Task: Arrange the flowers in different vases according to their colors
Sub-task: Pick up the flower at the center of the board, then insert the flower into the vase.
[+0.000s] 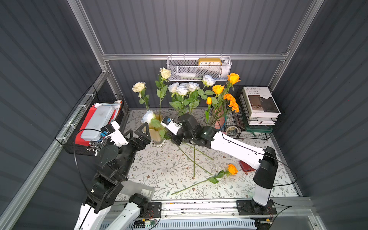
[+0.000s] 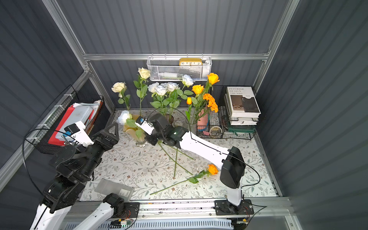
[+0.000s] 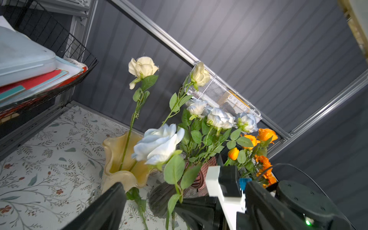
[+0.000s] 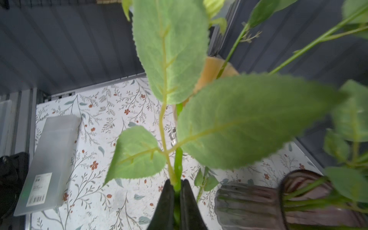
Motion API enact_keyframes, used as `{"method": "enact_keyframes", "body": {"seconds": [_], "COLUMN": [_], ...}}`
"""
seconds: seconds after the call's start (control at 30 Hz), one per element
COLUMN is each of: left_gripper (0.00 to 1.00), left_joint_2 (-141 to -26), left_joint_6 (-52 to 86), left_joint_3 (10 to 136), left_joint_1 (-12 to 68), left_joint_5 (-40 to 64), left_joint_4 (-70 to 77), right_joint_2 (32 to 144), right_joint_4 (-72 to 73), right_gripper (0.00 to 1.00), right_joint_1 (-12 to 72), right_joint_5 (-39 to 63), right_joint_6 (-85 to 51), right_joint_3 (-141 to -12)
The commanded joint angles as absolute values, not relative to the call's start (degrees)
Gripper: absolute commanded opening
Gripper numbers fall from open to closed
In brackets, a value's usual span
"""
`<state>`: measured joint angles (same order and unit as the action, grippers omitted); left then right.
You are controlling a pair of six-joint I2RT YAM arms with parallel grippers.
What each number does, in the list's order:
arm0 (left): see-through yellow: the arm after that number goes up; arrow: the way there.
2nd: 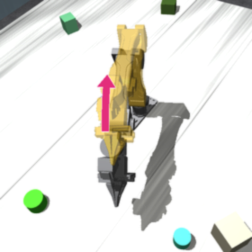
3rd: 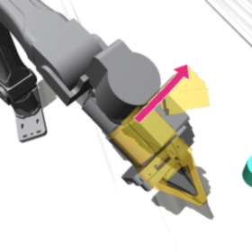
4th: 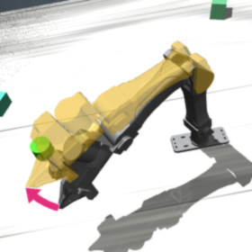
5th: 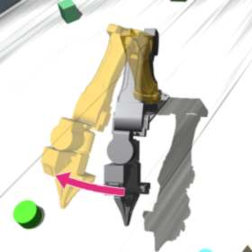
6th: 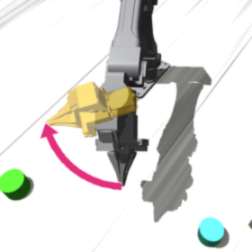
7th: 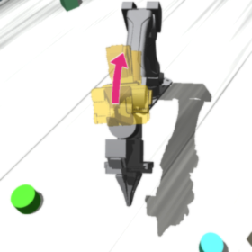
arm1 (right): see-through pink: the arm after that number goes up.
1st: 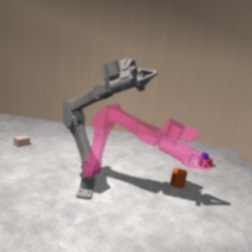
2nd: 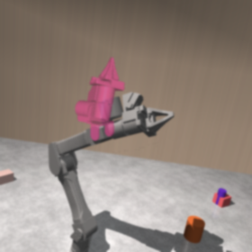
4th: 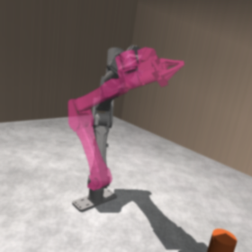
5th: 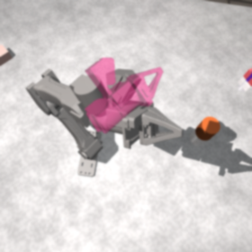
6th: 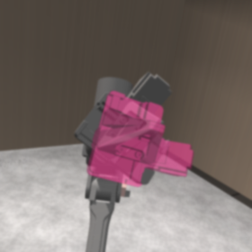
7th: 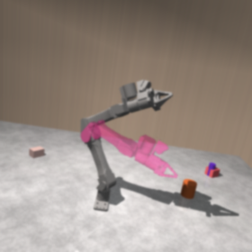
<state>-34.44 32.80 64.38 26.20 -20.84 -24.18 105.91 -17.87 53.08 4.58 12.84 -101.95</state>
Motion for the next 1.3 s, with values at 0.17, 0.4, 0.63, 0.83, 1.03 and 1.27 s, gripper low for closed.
{"method": "enact_keyframes", "body": {"seconds": [0.17,0.4,0.63,0.83,1.03,1.27], "left_gripper": [0.97,0.98,0.99,0.99,0.99,0.99], "left_joint_2": [-33.1,-33.1,-34.6,-36.4,-37.1,-37.9], "left_joint_6": [30.7,30.6,30.0,30.1,28.8,27.9], "left_joint_3": [65.6,62.8,59.0,56.3,56.0,55.1], "left_joint_1": [25.9,25.9,25.9,25.9,25.9,25.9], "left_joint_5": [-17.0,-14.3,-12.6,-12.0,-13.3,-14.6], "left_joint_4": [-21.9,-20.6,-19.3,-17.4,-17.6,-17.5], "right_joint_2": [98.6,93.8,96.6,102.4,107.5,107.3], "right_joint_4": [-8.3,9.2,19.3,21.0,23.4,31.9], "right_gripper": [0.0,0.0,0.0,0.0,0.0,0.0], "right_joint_1": [47.8,44.3,42.3,39.9,36.4,34.7], "right_joint_5": [13.5,14.8,6.4,6.0,7.6,8.2], "right_joint_6": [0.3,-3.8,0.2,-0.2,-4.7,-10.5], "right_joint_3": [-110.1,-109.4,-114.4,-119.3,-116.9,-103.5]}}
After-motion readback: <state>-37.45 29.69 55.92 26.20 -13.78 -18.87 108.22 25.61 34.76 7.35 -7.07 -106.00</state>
